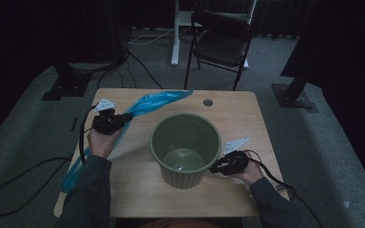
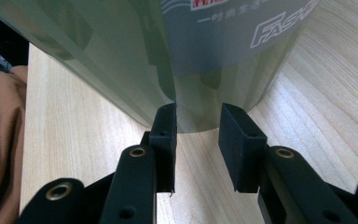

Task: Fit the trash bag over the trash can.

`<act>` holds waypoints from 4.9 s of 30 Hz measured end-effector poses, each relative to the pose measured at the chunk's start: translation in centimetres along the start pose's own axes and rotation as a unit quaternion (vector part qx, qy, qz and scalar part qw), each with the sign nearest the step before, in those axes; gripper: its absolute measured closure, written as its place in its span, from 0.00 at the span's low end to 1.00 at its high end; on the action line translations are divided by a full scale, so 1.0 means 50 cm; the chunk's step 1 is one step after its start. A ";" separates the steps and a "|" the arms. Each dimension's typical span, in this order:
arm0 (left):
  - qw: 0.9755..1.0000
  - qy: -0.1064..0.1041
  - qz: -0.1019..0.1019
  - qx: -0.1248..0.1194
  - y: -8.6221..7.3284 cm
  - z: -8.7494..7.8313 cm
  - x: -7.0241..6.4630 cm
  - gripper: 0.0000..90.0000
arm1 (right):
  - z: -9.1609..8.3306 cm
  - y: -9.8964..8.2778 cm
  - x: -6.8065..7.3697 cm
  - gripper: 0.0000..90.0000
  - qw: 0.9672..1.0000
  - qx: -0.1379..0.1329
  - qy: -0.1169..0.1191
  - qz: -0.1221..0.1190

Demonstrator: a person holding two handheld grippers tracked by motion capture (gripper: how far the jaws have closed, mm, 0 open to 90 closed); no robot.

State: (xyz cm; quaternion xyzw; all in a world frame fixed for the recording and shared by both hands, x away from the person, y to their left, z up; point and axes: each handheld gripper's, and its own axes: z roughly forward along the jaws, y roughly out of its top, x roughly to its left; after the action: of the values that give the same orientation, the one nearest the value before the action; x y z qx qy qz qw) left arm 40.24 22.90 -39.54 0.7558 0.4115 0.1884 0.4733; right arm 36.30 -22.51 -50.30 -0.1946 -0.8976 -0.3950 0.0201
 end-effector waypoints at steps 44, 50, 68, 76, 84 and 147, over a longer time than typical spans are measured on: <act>0.992 -0.095 0.076 -0.027 0.014 -0.075 -0.015 0.99 | -0.002 -0.012 -0.026 0.73 0.998 0.012 -0.040 0.037; 0.991 -0.106 0.084 -0.024 0.015 -0.081 -0.021 0.99 | -0.003 -0.013 -0.027 0.73 0.998 0.012 -0.044 0.038; 0.983 -0.142 0.112 -0.021 0.011 -0.109 -0.036 0.99 | -0.002 -0.014 -0.029 0.73 0.998 0.016 -0.043 0.040; 0.981 -0.162 0.107 -0.029 -0.003 -0.120 -0.028 0.99 | -0.001 -0.014 -0.029 0.73 0.998 0.017 -0.042 0.042; 0.978 -0.173 0.115 -0.028 -0.014 -0.129 -0.031 0.99 | -0.002 -0.013 -0.029 0.73 0.998 0.017 -0.042 0.042; 0.955 -0.236 0.179 0.012 0.042 0.001 -0.171 0.98 | -0.005 -0.013 -0.031 0.73 0.998 0.014 -0.043 0.039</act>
State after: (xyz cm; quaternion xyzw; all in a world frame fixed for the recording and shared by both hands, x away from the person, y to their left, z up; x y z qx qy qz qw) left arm 36.14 15.59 -36.84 0.8458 0.1483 0.0809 0.5060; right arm 37.44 -23.60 -50.89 -0.2459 -0.8950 -0.3723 -0.0004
